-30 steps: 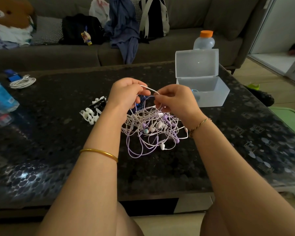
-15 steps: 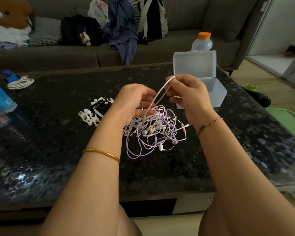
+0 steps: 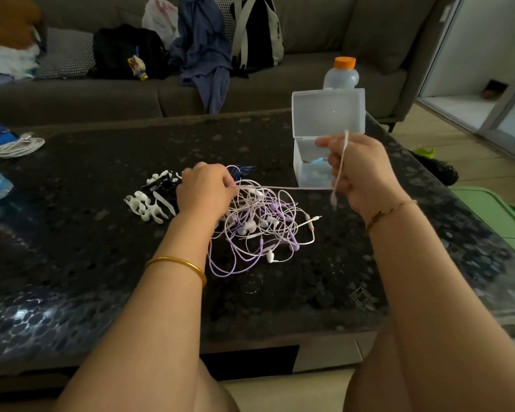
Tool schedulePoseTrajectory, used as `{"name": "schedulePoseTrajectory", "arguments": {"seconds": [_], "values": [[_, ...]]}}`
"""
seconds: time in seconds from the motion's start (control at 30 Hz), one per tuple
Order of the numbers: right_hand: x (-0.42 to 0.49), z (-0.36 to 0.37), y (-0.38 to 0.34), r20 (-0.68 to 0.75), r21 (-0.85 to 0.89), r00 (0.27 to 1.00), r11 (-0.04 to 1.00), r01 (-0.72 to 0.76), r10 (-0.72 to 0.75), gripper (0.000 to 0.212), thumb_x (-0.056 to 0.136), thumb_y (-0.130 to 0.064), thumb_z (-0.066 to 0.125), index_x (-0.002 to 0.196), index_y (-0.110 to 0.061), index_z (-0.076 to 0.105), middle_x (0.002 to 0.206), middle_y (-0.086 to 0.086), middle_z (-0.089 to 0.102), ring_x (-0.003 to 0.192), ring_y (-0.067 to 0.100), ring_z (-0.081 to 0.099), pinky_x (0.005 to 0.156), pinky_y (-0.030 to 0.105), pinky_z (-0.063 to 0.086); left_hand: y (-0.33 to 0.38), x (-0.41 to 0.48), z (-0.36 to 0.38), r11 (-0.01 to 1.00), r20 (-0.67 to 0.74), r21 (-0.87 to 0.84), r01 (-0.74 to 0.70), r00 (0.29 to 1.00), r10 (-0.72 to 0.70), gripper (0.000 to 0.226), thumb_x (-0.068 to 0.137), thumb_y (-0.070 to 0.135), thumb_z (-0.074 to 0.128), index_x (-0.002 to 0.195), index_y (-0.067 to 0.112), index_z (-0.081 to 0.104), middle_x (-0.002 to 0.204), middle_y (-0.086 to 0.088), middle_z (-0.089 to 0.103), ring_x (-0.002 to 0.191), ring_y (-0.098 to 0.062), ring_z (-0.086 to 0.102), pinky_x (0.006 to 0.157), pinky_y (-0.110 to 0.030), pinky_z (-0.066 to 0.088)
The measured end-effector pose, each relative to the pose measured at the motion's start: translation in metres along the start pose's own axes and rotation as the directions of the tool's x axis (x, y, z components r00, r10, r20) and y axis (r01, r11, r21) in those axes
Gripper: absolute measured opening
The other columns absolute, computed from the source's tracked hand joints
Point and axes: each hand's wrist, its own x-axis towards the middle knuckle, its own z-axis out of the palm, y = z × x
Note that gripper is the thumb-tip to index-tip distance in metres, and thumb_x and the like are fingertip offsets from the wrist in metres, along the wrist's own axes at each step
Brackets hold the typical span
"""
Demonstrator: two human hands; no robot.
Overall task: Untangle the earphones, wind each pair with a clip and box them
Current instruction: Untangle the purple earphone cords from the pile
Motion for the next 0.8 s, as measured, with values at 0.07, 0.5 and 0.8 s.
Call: {"name": "schedulePoseTrajectory", "arguments": {"seconds": [0.07,0.5,0.8], "values": [[0.014,-0.003,0.013,-0.091,-0.49,0.995,0.871,-0.017,-0.032,0.018,0.095,-0.019,0.052,0.101,-0.009,0.065,0.085,0.003,0.054,0.079,0.018,0.051,0.06,0.024,0.042,0.0,0.0,-0.002,0.999,-0.034,-0.025,-0.02,0.999,0.019,0.008,0.089,0.03,0.065,0.081,0.029,0.062,0.105,-0.001,0.058,0.101,-0.025,0.056,0.087,-0.047,0.05],[-0.007,0.014,0.016,0.402,-0.665,0.915,0.678,0.313,-0.028,0.023,0.091,-0.015,0.052,0.103,-0.012,0.07,0.105,0.008,0.069,0.095,0.023,0.063,0.087,0.037,0.053,0.021,-0.006,-0.009,0.927,-0.008,-0.336,-0.166,0.985,0.173,0.013,0.088,0.013,0.065,0.096,0.022,0.068,0.095,0.007,0.063,0.088,-0.007,0.058,0.074,-0.019,0.043],[-0.003,0.017,0.018,0.269,-0.452,0.946,0.844,0.288,-0.178,0.014,0.094,-0.017,0.054,0.091,-0.008,0.065,0.076,0.0,0.061,0.068,0.012,0.055,0.063,0.025,0.048,0.011,-0.002,-0.006,0.91,-0.068,-0.398,-0.119,0.993,0.101,0.019,0.091,0.007,0.059,0.104,0.021,0.057,0.085,0.004,0.059,0.079,-0.01,0.06,0.073,-0.026,0.051]]}}
